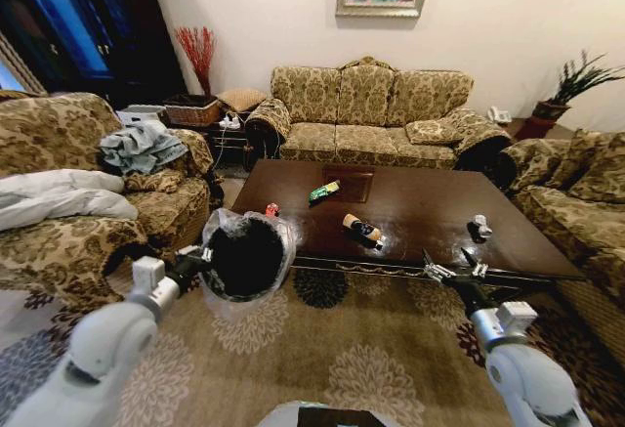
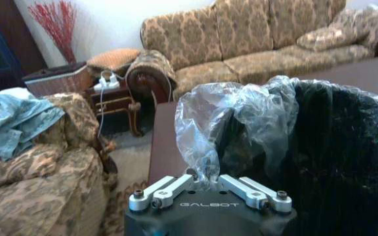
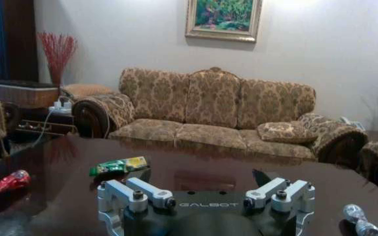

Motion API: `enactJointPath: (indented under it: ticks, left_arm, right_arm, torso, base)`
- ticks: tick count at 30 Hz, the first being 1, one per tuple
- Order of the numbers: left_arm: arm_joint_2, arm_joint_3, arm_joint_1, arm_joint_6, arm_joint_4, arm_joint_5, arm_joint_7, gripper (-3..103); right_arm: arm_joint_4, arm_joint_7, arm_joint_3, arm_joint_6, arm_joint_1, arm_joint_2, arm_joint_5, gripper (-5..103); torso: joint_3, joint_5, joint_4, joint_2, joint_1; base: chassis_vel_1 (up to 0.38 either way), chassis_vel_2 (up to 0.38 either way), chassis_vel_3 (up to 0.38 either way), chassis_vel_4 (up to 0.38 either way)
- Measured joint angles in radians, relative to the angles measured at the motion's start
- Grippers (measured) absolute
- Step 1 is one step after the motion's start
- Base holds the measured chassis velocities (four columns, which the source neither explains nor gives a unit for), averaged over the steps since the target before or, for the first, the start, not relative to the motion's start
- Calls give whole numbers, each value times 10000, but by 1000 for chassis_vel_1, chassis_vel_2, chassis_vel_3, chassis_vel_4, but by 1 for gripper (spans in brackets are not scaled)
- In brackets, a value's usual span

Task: Move to the front of the table and place the trash on the table into the trash bin.

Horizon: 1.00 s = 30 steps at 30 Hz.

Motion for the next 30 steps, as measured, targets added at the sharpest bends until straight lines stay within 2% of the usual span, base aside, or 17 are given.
enactJointPath:
  ticks: [2, 4, 5, 7, 11, 20, 30]
  left_arm:
    - [154, -156, -2, 173, 61, -99, 108, 2]
    - [399, -453, 35, 455, 158, -530, 293, 2]
    - [399, -453, 35, 455, 158, -530, 293, 2]
    - [651, -645, 64, 526, 408, -1049, 377, 2]
    - [851, -748, 157, 526, 782, -1169, 497, 2]
    - [783, -749, 167, 513, 1306, -1154, 330, 2]
    - [493, -708, 196, 395, 1137, -1091, -22, 2]
  right_arm:
    - [-27, -52, -4, 7, 2, 7, -13, 100]
    - [-129, -192, -6, 45, 0, 19, -124, 100]
    - [-129, -192, -6, 45, 0, 19, -124, 100]
    - [-223, -325, 13, 52, 12, 0, -225, 100]
    - [-317, -397, -54, 32, 163, -23, -306, 100]
    - [-329, -481, -423, -194, 490, 137, -616, 100]
    - [-198, -521, -405, -234, 329, 426, -756, 100]
  torso:
    - [-6, 0, -1, 2, -13]
    - [-10, 2, 0, 4, -20]
    - [-10, 2, 0, 4, -20]
    - [-9, 0, -1, 3, -17]
    - [-3, 1, -2, -8, 1]
    - [-7, 2, 0, -8, -7]
    - [-7, 4, -2, -15, -3]
  base:
    - [0, 0, 0, 0]
    - [0, 0, 0, 0]
    - [0, 0, 0, 0]
    - [0, 0, 0, 0]
    - [0, 0, 0, 0]
    - [0, 0, 0, 0]
    - [-44, 53, 41, -43]
